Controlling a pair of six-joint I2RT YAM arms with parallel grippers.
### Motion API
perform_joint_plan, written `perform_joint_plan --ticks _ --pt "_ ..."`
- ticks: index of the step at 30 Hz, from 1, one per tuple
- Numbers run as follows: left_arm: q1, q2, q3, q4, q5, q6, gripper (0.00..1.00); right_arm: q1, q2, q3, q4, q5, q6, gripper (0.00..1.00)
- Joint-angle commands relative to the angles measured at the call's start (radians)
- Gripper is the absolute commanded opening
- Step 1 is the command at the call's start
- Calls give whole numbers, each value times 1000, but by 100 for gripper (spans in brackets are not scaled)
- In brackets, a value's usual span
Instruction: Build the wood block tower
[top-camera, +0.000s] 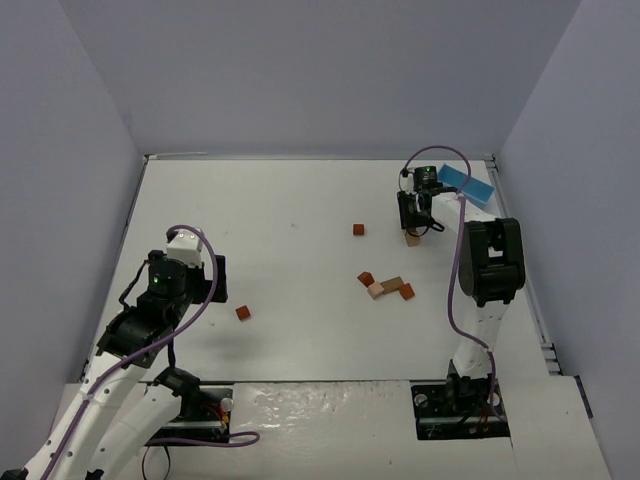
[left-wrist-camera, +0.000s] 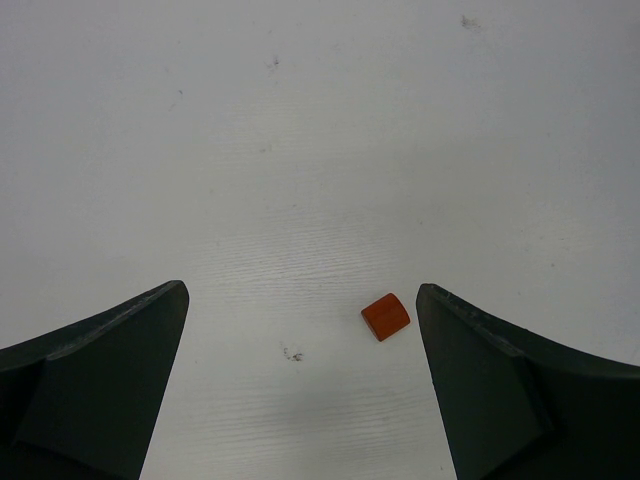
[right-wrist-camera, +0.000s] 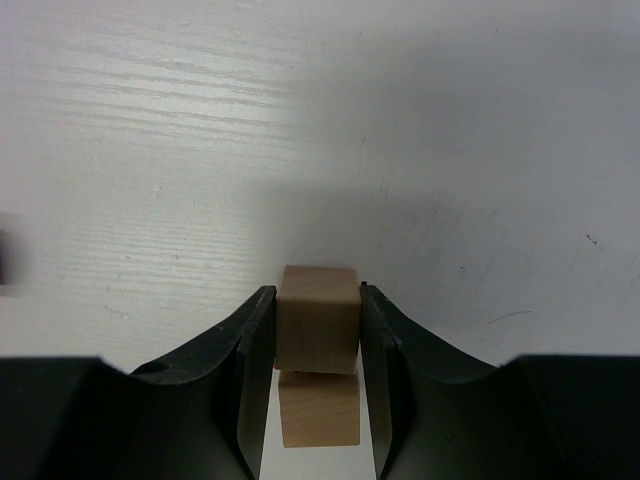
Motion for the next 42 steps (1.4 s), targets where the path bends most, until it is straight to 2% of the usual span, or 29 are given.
perform_joint_plan --ticks 1,38,41,42 --pt "6 7 11 57 11 1 97 -6 -42 -19 -54 -16 -5 16" --pt "6 8 10 59 12 2 97 -15 -53 -15 -96 3 -29 15" --pt "6 10 11 60 12 2 97 -14 -50 -16 -96 5 -28 20" --pt "6 10 11 60 13 2 97 -14 -50 -16 -96 7 -27 25"
